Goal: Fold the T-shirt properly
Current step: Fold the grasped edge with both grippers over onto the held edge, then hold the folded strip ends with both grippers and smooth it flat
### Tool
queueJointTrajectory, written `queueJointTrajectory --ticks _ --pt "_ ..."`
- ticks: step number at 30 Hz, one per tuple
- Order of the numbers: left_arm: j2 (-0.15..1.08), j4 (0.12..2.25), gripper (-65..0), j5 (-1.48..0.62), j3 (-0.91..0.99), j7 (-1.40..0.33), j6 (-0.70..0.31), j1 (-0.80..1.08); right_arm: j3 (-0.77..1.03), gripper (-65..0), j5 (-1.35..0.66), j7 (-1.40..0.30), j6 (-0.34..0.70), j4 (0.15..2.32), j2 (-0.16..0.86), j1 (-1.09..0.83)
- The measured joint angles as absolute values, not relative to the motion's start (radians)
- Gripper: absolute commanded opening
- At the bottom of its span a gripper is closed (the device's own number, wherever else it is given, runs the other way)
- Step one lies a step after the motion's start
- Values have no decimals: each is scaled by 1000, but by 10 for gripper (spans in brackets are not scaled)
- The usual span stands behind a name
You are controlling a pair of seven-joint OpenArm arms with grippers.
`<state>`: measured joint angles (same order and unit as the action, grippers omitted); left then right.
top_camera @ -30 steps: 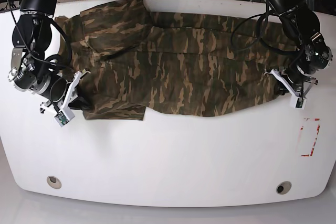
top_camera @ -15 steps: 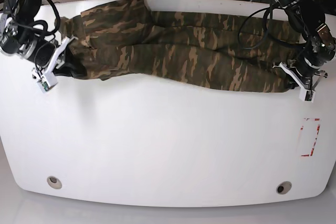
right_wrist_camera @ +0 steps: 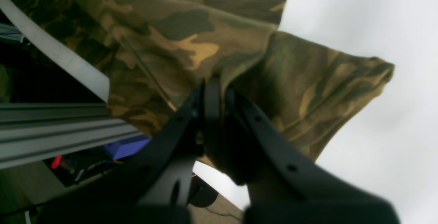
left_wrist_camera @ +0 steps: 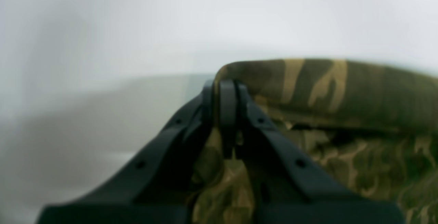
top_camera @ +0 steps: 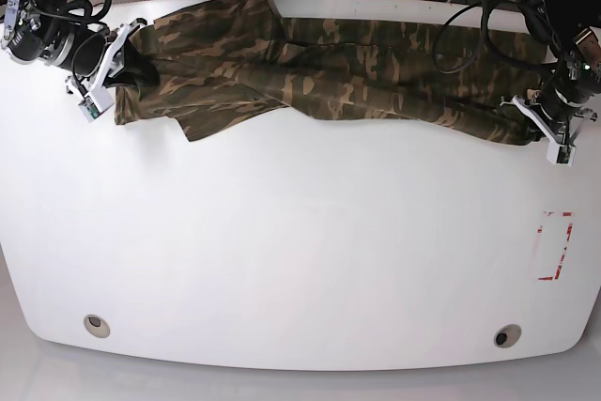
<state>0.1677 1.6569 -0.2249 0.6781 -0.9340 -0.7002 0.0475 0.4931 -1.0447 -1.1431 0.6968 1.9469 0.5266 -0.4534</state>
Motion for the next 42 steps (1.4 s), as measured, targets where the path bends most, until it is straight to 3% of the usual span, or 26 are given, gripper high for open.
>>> queueJointTrajectory --ticks 2,6,8,10,14,17,22,28,34,42 --pt "170 1657 -650 -234 678 -921 -700 59 493 -615 -1045 -1134 696 1948 527 -468" --pt "185 1657 -640 -229 670 -928 -700 101 490 -450 -1043 -1139 698 1938 524 -489" --pt "197 1657 -561 -213 652 -939 -700 107 490 -357 -1028 -1141 697 1914 506 -490" --pt "198 1657 -468 -219 647 -928 -699 116 488 -306 -1029 -1143 696 1888 498 -501" --pt "198 1658 -296 -230 641 -925 -698 147 485 -303 -979 -1145 697 1831 490 -525" --pt "195 1658 -239 -218 641 -934 -698 151 493 -309 -954 -1154 696 1827 480 -525" --pt "198 1721 -237 -384 641 -938 -697 149 493 -309 -973 -1131 696 1874 463 -519" --pt "239 1757 -240 -646 635 -1071 -698 123 490 -309 -966 -1148 696 1871 461 -492" --pt "242 1744 -237 -573 634 -1067 -697 33 489 -309 -973 -1138 697 1873 429 -468" --pt "236 1551 -242 -380 574 -1062 -690 -64 490 -309 -974 -1145 696 1872 426 -467"
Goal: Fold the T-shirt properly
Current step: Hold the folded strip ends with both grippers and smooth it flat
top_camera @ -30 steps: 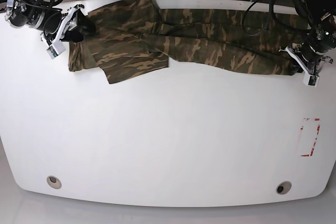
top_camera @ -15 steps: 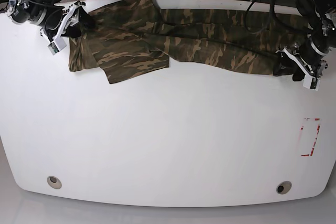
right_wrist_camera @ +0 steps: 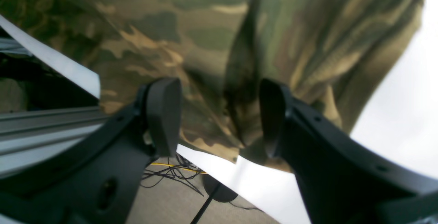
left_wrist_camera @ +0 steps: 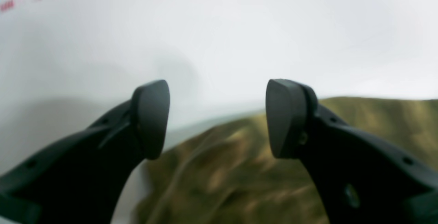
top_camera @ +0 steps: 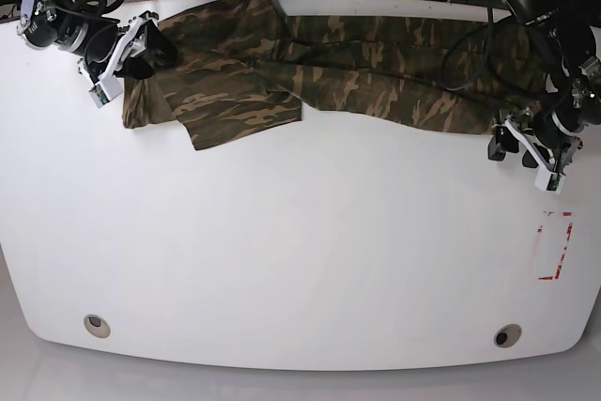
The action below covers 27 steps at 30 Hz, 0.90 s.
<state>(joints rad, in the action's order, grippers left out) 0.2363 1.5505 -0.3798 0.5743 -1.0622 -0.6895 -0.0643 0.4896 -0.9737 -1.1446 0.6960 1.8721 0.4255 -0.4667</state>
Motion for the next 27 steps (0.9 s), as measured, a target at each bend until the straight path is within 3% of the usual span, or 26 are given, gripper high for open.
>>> queueJointTrajectory --ticks 9,27 --pt "240 1468 -242 -143 584 -993 -690 -103 490 -309 -972 -1145 696 1872 427 -468" --pt "210 1317 -242 -144 780 -974 -694 -108 489 -309 -972 -1145 696 1872 426 -469"
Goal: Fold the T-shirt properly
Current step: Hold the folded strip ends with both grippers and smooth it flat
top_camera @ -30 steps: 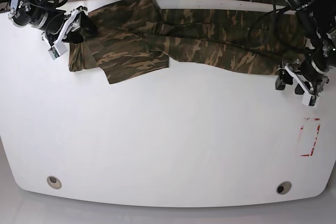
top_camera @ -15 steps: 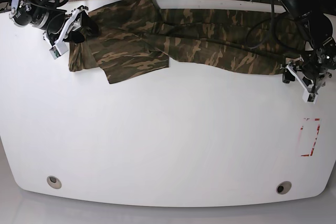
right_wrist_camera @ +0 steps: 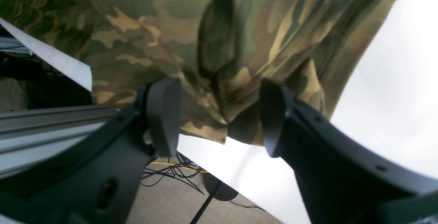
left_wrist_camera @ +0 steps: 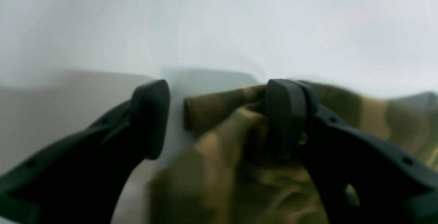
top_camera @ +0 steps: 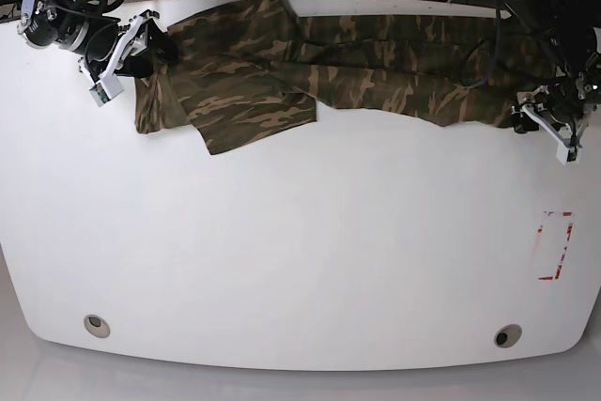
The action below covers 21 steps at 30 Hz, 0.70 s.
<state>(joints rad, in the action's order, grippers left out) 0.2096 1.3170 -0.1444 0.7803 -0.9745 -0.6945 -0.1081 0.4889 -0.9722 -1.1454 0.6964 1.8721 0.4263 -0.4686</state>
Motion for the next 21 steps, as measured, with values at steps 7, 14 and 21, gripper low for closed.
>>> queueJointTrajectory --ticks 7,14,21 --pt "205 1321 -267 -153 844 -1006 -697 -99 489 -309 -971 -1145 696 1871 426 -469" --pt "195 1328 -631 -162 837 -1002 -697 -83 490 -309 -965 -1146 696 1870 396 -469" --pt "168 1428 -640 -122 799 -1058 -696 -67 471 -309 -965 -1146 696 1869 381 -469"
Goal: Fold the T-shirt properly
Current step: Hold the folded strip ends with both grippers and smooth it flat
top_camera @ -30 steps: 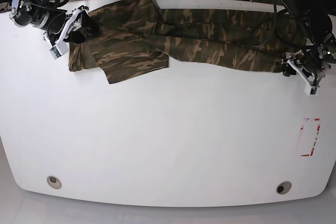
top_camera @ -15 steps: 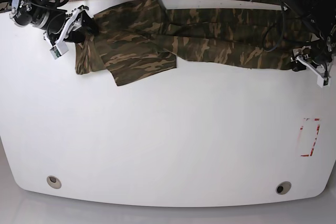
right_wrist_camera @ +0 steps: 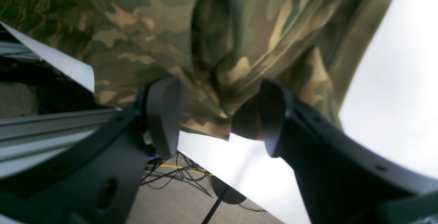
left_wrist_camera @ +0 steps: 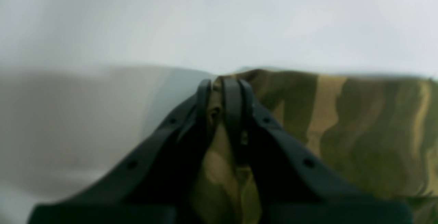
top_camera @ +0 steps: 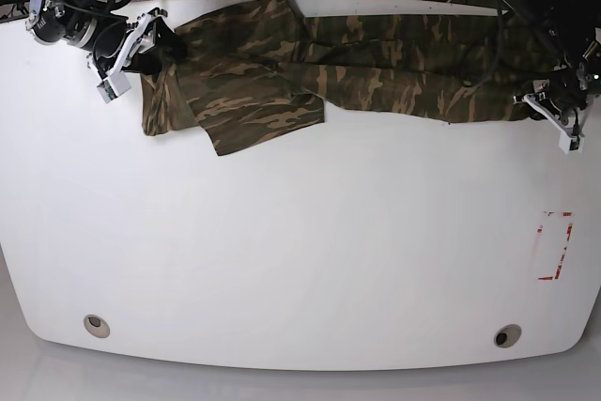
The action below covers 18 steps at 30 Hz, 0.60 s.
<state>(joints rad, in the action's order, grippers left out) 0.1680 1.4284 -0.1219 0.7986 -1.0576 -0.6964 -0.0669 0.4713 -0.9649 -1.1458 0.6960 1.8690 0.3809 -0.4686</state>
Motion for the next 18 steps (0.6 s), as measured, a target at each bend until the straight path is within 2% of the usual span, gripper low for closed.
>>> queueJointTrajectory --ticks 7,13,15,18 --pt "136 1691 -639 -135 734 -1050 -697 -45 470 -309 -964 -1146 696 1869 377 -471" --pt "123 1826 -631 -134 666 -1058 -698 46 469 -309 -969 -1145 696 1871 376 -471" --pt "124 1851 -582 -135 660 -1058 -698 52 469 -309 -968 -1145 696 1871 377 -471" --pt "125 1851 -453 -133 656 -1056 -698 38 470 -309 -965 -1145 696 1871 377 -471"
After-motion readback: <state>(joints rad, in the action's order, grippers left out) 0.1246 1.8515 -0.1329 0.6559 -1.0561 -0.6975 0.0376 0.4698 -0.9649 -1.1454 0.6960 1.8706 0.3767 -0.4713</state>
